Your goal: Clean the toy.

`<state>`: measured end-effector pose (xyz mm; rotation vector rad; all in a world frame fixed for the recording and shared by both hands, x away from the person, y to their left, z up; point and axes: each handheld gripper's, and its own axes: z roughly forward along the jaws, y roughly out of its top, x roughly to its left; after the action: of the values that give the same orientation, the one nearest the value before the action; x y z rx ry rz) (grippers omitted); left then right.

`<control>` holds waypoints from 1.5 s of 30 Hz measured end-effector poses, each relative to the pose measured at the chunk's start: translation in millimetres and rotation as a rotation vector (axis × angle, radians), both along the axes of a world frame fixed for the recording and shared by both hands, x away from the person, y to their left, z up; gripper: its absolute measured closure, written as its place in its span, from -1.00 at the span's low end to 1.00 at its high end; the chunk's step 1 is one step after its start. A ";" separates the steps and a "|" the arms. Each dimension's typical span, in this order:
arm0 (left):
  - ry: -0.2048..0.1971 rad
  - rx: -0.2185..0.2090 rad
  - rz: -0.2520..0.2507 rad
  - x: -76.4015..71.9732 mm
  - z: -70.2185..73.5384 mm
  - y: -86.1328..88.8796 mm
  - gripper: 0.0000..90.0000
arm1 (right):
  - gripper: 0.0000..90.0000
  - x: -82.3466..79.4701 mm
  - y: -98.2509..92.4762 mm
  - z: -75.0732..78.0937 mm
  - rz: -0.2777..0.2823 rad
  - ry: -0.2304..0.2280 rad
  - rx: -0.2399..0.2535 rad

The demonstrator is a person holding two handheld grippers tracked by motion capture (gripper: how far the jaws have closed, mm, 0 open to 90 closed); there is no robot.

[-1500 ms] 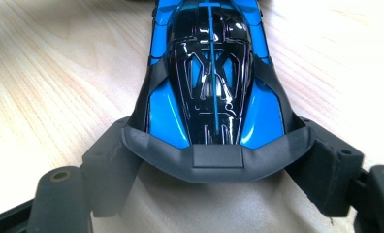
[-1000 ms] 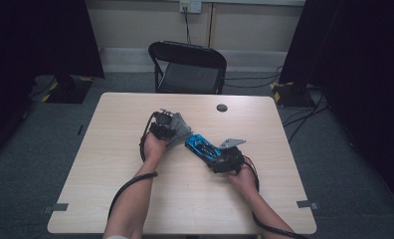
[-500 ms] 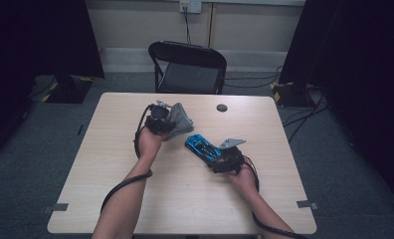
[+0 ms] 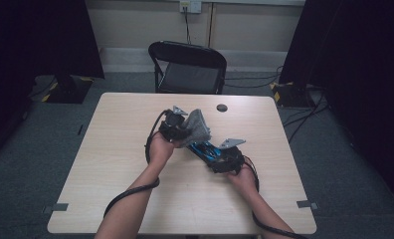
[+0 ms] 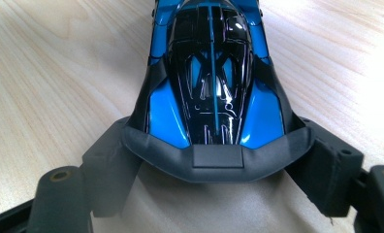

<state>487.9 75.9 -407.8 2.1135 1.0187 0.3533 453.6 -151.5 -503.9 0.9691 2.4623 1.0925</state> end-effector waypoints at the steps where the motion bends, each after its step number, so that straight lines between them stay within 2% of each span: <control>1: 0.003 0.000 -0.011 -1.3 -0.7 -3.2 0.76 | -0.46 0.0 0.0 0.0 0.000 0.000 0.000; 5: 0.009 -0.011 -0.045 -6.2 -4.9 -17.0 0.76 | -0.46 0.0 0.0 0.0 0.000 0.000 0.000; 10: 0.023 0.004 -0.087 -11.3 -11.6 -31.7 0.76 | -0.46 0.0 0.0 0.0 0.000 -0.001 0.000; 12: 0.029 -0.008 -0.097 -14.0 -15.7 -37.1 0.76 | -0.46 0.0 0.0 0.0 0.000 -0.001 0.000; 17: 0.044 0.008 -0.134 -21.7 -26.1 -49.6 0.76 | -0.46 -0.1 0.0 0.0 -0.001 0.000 -0.001; 20: 0.054 0.040 -0.153 -24.8 -33.1 -56.8 0.76 | -0.46 0.0 -0.1 0.0 0.000 -0.002 -0.001; 21: 0.061 0.038 -0.157 -25.2 -35.6 -58.4 0.76 | -0.46 0.1 -0.1 0.0 0.001 -0.003 -0.001; 28: 0.075 0.033 -0.152 -23.1 -42.8 -59.1 0.76 | -0.46 0.0 0.0 0.0 0.000 0.000 0.000; 38: 0.070 0.057 -0.142 -19.8 -42.9 -58.7 0.75 | -0.46 0.0 0.0 0.0 -0.001 0.000 0.000; 45: 0.070 0.058 -0.118 -15.6 -41.9 -54.9 0.75 | -0.46 0.0 0.0 0.0 0.000 0.000 0.000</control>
<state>472.3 20.9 -449.7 2.2407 0.9286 0.2554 453.5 -151.5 -503.9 0.9688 2.4629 1.0922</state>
